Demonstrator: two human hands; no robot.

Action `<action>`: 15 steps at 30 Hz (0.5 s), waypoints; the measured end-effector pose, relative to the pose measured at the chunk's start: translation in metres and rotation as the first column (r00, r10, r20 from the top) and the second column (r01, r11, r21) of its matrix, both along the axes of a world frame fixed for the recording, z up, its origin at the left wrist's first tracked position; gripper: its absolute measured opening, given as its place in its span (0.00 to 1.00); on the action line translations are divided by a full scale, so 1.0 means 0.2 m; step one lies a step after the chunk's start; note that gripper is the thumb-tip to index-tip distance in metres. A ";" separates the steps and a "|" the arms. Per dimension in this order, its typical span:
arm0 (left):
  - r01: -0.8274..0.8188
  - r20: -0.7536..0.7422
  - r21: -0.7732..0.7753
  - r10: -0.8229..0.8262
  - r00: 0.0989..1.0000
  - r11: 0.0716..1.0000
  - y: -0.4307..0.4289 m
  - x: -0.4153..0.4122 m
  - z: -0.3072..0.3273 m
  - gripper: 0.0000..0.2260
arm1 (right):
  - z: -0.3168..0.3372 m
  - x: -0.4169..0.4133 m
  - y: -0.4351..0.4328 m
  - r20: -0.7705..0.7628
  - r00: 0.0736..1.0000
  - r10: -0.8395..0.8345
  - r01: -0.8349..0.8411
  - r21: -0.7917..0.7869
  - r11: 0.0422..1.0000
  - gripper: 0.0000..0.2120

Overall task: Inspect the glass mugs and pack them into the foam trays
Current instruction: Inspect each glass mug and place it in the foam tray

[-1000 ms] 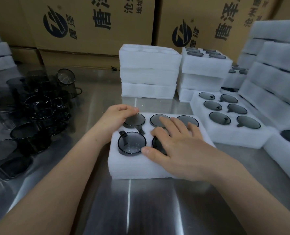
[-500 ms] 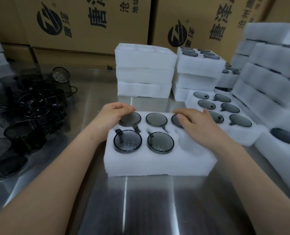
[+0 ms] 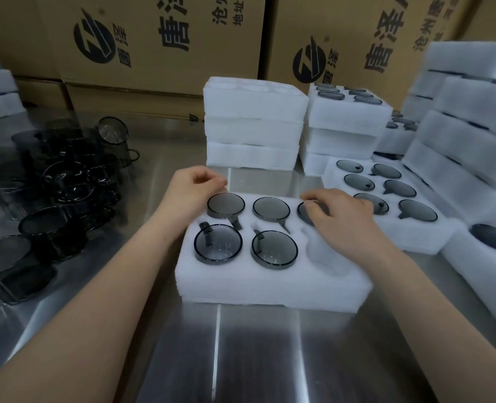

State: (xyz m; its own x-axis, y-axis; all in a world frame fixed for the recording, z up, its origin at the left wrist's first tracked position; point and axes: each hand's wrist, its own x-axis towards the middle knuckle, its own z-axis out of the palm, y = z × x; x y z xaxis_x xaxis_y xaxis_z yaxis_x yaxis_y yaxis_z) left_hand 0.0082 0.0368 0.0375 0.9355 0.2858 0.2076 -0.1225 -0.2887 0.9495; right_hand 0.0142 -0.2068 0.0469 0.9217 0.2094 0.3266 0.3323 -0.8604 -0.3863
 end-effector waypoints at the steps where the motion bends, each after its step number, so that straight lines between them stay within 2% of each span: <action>1: -0.085 0.040 0.111 0.081 0.996 0.990 0.01 -0.01 0.01 0.04 | 0.00 0.00 0.00 -0.001 1.000 0.002 -0.002 0.003 1.000 0.12; 2: -0.192 0.094 0.222 0.175 0.980 0.956 0.02 -0.02 0.04 0.04 | 0.00 0.00 0.00 -0.003 1.000 0.003 -0.003 0.004 1.000 0.12; 4: -0.409 0.237 0.390 0.339 0.910 0.825 0.07 -0.04 0.10 0.05 | -0.01 0.00 -0.01 -0.004 1.000 0.001 -0.001 0.004 1.000 0.12; 6: -0.572 0.355 0.530 0.448 0.820 0.626 0.13 -0.05 0.16 0.07 | -0.01 0.01 -0.01 -0.002 1.000 0.003 -0.003 0.008 1.000 0.12; 7: -0.608 0.363 0.600 0.500 0.786 0.520 0.17 -0.05 0.17 0.10 | -0.01 0.01 -0.01 -0.002 1.000 0.004 -0.004 0.007 1.000 0.12; 9: -0.588 0.289 0.716 0.606 0.741 0.377 0.24 -0.06 0.18 0.17 | -0.01 0.01 -0.01 -0.001 1.000 0.006 -0.006 0.000 1.000 0.12; 12: -0.469 0.150 0.834 0.699 0.699 0.290 0.33 -0.08 0.16 0.24 | -0.01 0.02 -0.01 0.000 1.000 0.006 -0.006 -0.006 1.000 0.12; 15: -0.385 0.132 0.901 0.718 0.684 0.201 0.37 -0.09 0.16 0.19 | -0.02 0.02 -0.01 -0.003 1.000 0.005 -0.005 -0.006 1.000 0.12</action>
